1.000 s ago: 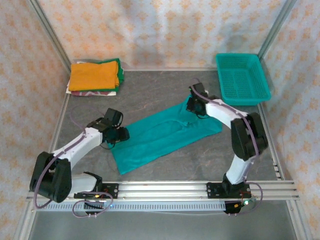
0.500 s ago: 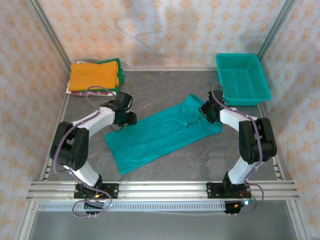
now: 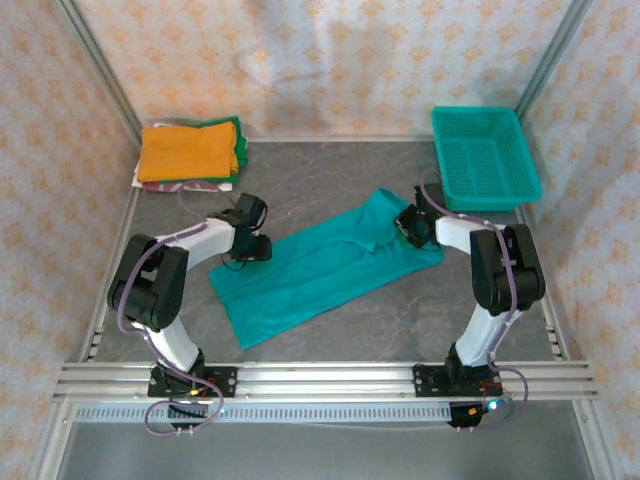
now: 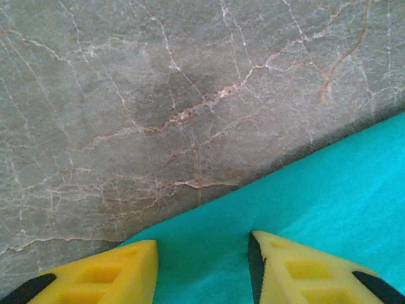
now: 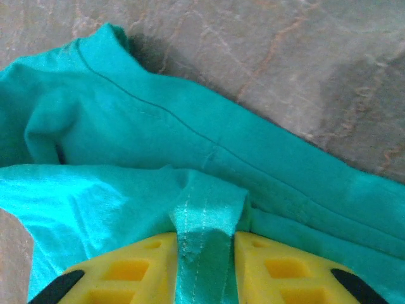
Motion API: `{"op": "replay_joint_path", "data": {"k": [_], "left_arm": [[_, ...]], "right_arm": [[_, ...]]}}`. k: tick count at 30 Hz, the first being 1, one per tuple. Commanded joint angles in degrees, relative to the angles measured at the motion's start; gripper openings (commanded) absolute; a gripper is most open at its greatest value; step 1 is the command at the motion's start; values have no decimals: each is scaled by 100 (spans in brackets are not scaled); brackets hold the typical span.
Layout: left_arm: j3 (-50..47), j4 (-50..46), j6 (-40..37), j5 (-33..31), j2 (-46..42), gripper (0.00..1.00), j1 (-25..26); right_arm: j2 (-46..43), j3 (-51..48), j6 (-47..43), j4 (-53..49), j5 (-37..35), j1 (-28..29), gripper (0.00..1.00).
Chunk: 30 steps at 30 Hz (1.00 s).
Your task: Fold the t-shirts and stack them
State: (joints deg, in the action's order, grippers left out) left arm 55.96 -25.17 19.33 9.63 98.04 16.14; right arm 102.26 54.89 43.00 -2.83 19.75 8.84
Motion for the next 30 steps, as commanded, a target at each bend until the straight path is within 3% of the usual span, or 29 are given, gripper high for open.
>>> {"op": "replay_joint_path", "data": {"k": [1, 11, 21, 30], "left_arm": [[-1, 57, -79, -199, 123, 42, -3], [-23, 95, -17, -266, 198, 42, 2], [27, 131, 9, -330, 316, 42, -4], [140, 148, -4, -278, 477, 43, -6]], "right_arm": [[112, 105, 119, 307, 116, 3, 21], [-425, 19, 136, 52, -75, -4, 0], [-1623, -704, 919, -140, -104, 2, 0], [-2104, -1676, 2137, 445, -211, 54, 1]]}}
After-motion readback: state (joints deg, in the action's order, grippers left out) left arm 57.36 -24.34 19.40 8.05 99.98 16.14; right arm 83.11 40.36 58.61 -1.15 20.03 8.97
